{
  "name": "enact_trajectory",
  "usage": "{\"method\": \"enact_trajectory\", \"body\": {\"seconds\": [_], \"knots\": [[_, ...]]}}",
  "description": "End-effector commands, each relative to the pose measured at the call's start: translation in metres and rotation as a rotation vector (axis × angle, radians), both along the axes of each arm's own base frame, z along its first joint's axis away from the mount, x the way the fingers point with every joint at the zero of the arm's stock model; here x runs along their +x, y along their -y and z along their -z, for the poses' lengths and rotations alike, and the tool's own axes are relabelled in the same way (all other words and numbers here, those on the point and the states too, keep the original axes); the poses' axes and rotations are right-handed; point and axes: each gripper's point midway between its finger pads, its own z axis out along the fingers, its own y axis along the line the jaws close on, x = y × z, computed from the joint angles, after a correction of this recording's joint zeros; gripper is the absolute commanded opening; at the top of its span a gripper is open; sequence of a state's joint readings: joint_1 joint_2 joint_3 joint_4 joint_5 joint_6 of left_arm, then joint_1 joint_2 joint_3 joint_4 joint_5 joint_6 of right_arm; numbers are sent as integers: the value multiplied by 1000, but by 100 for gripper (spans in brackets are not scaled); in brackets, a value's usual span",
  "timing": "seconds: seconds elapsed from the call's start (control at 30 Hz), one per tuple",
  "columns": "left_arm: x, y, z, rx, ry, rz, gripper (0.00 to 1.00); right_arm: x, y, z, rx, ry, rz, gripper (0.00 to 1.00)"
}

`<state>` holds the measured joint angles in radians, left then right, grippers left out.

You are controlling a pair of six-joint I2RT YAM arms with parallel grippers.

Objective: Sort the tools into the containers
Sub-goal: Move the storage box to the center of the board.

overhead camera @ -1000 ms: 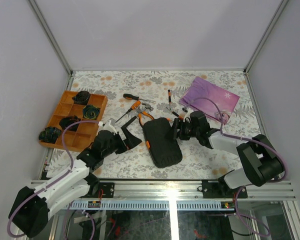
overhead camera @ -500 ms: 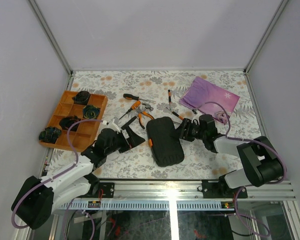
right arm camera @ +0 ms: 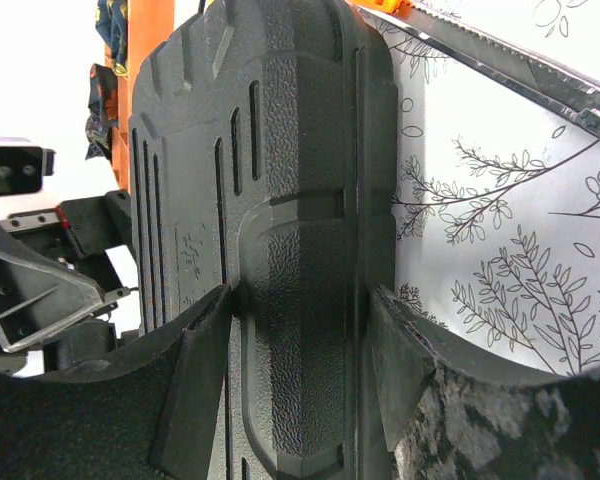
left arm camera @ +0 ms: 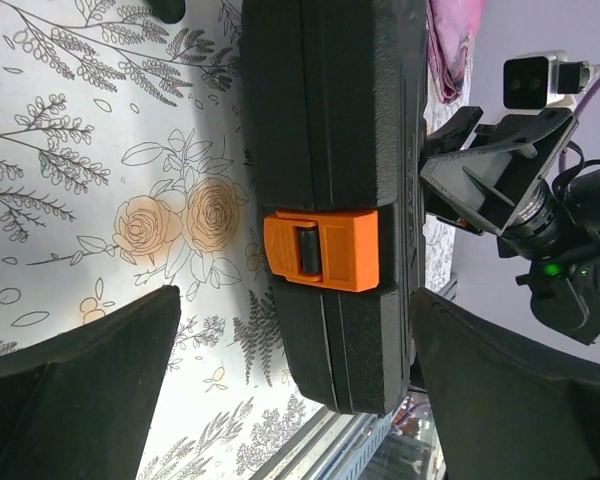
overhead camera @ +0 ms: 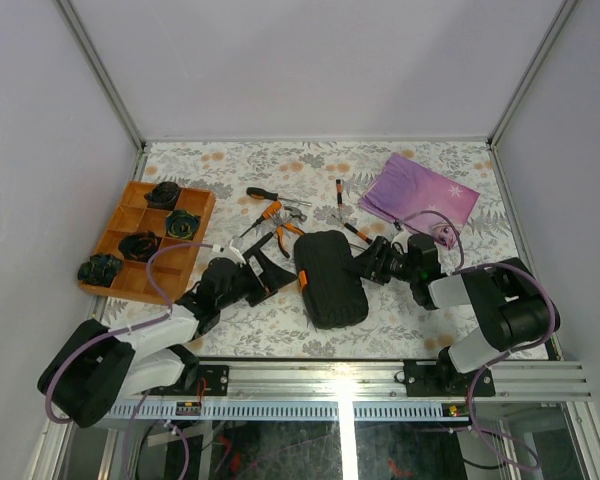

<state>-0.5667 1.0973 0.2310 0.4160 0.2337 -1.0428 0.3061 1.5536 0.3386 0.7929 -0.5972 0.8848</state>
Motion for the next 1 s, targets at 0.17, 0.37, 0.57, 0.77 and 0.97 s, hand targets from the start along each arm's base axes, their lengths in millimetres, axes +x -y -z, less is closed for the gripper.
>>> {"method": "enact_trajectory", "body": {"seconds": [0.17, 0.37, 0.57, 0.77, 0.97], "knots": [[12, 22, -27, -197, 57, 9, 93, -29, 19, 52, -75, -208, 63, 37], [18, 30, -26, -248, 34, 1, 90, -29, 21, 50, -82, -203, 69, 37], [14, 39, -14, -281, -15, 12, 89, -28, 20, 48, -80, -198, 66, 37], [12, 53, -14, -306, -19, 36, 86, -28, 20, 47, -85, -194, 63, 37], [13, 59, -10, -295, -23, 36, 79, -28, 20, 46, -87, -194, 61, 37]]}}
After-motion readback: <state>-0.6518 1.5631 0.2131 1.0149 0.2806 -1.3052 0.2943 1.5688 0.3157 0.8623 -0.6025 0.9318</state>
